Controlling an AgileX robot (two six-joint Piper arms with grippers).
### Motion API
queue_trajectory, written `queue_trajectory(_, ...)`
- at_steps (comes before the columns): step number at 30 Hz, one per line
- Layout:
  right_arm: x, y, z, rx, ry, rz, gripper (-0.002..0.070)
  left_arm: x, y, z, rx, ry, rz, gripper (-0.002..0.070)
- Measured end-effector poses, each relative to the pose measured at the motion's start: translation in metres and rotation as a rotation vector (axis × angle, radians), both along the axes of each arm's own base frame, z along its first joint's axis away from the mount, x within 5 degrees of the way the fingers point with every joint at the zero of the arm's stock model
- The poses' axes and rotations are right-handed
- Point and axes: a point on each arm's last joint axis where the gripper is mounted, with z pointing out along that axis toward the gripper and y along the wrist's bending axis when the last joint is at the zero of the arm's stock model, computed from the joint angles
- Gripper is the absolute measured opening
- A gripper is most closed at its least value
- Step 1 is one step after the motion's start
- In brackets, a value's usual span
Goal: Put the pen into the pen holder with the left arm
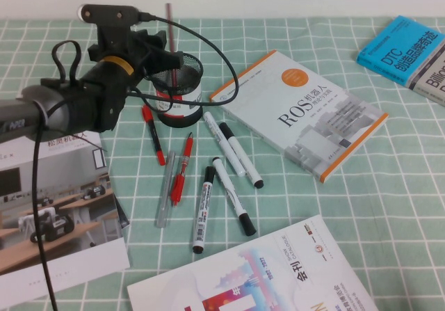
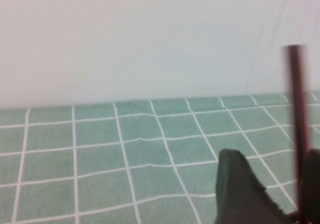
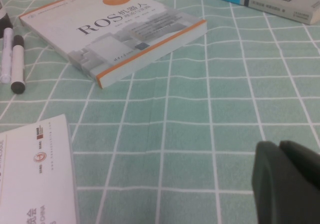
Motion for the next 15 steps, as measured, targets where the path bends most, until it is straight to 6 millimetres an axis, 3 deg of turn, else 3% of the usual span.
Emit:
queue_trajectory(5,0.0,0.0,0.0,0.0,0.0,0.0,-0.0022,-0.004,0.002,0.015,0.004,0.01,0.001,0.0271)
queue_trajectory(10,0.0,0.0,0.0,0.0,0.0,0.0,-0.0022,-0.021,0.008,0.061,0.021,0.007,0.0,0.0271)
queue_trajectory(12,0.0,0.0,0.0,0.0,0.0,0.0,-0.0022,-0.03,0.011,0.081,0.035,0.016,-0.001,0.0246)
queue_trajectory(15,0.0,0.0,0.0,0.0,0.0,0.0,-0.0022,-0.05,0.018,0.112,0.065,0.05,-0.003,0.0126)
